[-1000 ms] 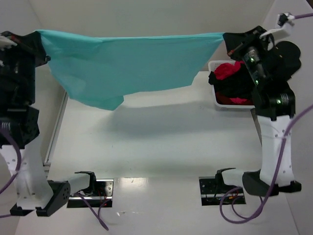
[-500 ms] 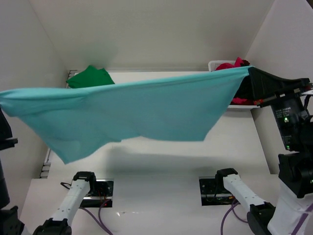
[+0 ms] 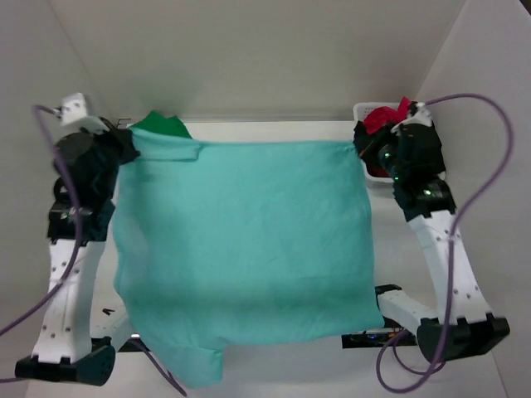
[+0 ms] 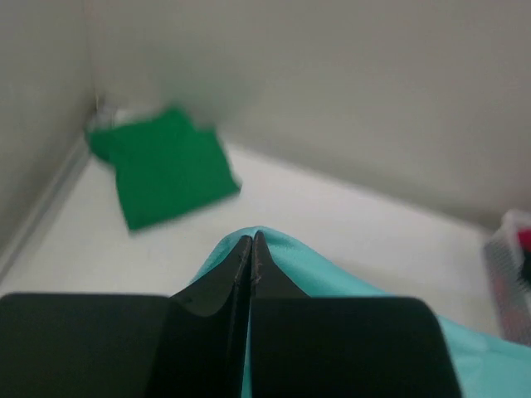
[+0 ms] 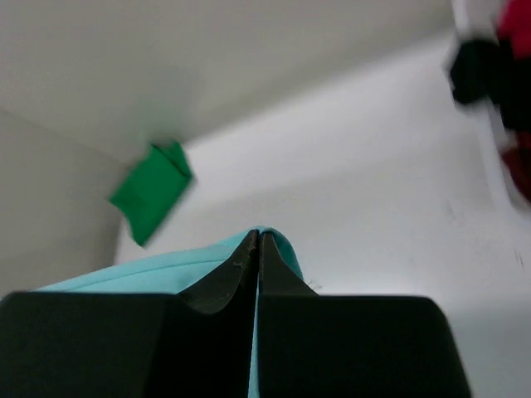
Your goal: Fold and stack the t-shirts
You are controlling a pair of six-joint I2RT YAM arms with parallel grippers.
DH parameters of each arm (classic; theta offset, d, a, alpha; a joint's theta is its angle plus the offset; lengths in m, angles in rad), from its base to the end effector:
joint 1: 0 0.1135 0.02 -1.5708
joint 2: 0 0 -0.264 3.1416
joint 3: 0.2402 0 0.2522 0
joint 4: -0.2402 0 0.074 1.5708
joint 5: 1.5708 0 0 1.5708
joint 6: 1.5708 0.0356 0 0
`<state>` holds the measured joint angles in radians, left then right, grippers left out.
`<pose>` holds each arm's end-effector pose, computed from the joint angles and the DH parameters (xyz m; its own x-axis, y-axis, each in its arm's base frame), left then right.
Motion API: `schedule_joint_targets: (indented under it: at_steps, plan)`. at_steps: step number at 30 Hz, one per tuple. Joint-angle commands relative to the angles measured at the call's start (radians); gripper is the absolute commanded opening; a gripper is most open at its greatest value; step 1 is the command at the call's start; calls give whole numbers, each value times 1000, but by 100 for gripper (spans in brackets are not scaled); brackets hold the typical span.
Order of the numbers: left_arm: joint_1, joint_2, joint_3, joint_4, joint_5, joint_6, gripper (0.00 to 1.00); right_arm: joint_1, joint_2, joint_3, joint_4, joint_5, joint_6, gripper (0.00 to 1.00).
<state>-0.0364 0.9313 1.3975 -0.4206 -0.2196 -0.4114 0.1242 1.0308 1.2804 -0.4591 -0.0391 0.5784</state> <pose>0.1631 0.0018 0.4940 0.1145 -0.3947 -0.9116 -0.1485 0.9006 -0.4086 0.2122 0.0279 0.4358 -0.2612 0.5179 -0.8146 -0.0226 0.8404 0.5415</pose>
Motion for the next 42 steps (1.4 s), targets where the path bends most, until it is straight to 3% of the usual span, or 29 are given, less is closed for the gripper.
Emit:
schedule_joint_targets:
  at_steps: [1, 4, 7, 16, 29, 36, 42]
  plan:
    - [1, -108, -235, 159, 37, -85, 0, -6, -34, -210, 89, 64, 72, 0]
    - [1, -120, -373, 168, 37, -113, 0, -6, -34, -394, 137, 76, 139, 0]
    - [1, -120, -470, 194, 24, -113, 0, -6, -3, -474, 188, 88, 160, 0]
    - [1, 43, -542, 302, -4, -112, 0, -6, 206, -466, 298, 77, 181, 0]
    - [35, 418, -308, 361, -61, -111, 0, -6, 481, -200, 356, 96, 141, 0]
    - [61, 594, -135, 408, -56, -53, 0, -6, 752, 80, 369, 82, 84, 0]
    - [117, 768, 37, 408, 36, -33, 0, -6, 935, 282, 360, 67, 75, 0]
